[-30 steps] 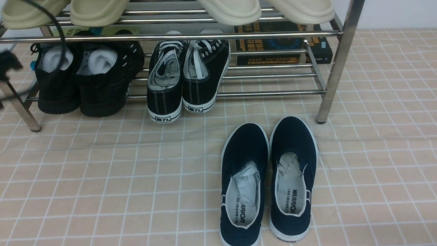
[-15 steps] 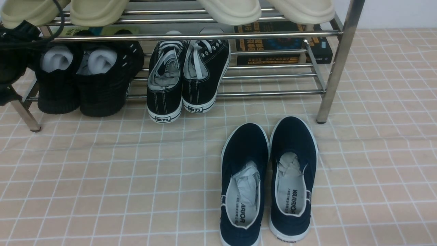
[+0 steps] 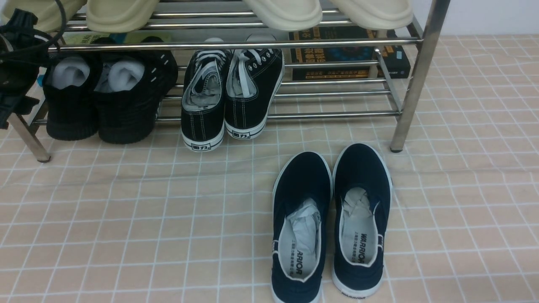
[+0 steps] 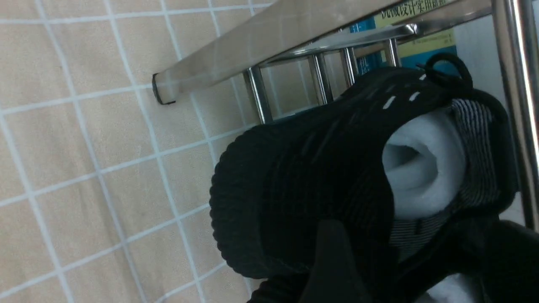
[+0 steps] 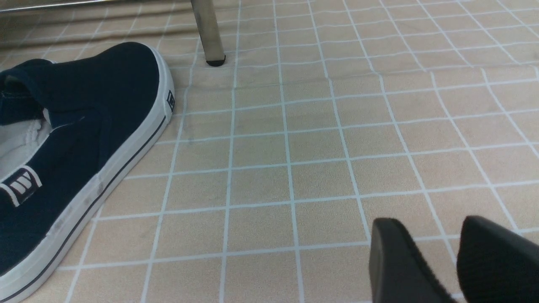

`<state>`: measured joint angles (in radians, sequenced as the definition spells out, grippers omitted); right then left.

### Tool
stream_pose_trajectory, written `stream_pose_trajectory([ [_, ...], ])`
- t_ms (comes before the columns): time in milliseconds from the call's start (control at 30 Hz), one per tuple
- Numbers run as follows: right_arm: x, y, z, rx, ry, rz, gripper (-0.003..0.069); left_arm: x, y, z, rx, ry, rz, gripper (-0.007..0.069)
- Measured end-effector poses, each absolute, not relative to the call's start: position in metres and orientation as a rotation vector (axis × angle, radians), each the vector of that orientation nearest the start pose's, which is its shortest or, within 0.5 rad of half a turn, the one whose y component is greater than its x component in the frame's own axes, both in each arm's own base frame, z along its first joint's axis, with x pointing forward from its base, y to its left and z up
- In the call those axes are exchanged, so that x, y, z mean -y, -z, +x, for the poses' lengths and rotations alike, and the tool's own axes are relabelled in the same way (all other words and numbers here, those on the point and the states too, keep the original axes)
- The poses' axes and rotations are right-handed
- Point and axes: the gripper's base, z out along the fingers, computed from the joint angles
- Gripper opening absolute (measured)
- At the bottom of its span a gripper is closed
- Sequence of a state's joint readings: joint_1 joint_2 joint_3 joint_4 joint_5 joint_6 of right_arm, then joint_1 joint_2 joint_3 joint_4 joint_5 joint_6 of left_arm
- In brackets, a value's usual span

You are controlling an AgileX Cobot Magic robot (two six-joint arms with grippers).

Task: Take the shoes off the shelf from the light coffee tablecloth by hand.
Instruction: 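Grasp the leftmost shoe on the bottom shelf of the shoe rack with the left gripper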

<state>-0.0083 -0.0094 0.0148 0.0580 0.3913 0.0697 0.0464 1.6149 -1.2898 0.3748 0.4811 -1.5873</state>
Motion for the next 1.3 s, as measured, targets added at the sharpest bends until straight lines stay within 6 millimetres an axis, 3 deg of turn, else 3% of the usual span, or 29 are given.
stream_pose_trajectory([
  [267, -0.002, -0.174, 0.052, -1.878, -0.1, 0.109, 0.0239, -0.034, -0.284, 0.376, -1.82, 0.388, -1.52, 0.0477],
  [933, -0.002, -0.174, 0.052, -1.878, -0.1, 0.109, 0.0239, -0.036, -0.254, 0.393, -1.879, 0.329, -1.472, 0.0458],
  [1033, -0.002, -0.174, 0.052, -1.878, -0.1, 0.109, 0.0239, -0.036, -0.255, 0.394, -1.886, 0.328, -1.451, 0.0414],
  [1167, -0.002, -0.174, 0.052, -1.878, -0.1, 0.109, 0.0239, -0.035, -0.256, 0.395, -1.923, 0.305, -1.385, 0.0281],
  [1233, -0.002, -0.174, 0.052, -1.878, -0.1, 0.109, 0.0239, -0.036, -0.255, 0.394, -1.961, 0.265, -1.348, 0.0147],
  [1300, -0.002, -0.174, 0.052, -1.878, -0.1, 0.109, 0.0239, -0.037, -0.254, 0.392, -1.998, 0.227, -1.313, 0.0087],
])
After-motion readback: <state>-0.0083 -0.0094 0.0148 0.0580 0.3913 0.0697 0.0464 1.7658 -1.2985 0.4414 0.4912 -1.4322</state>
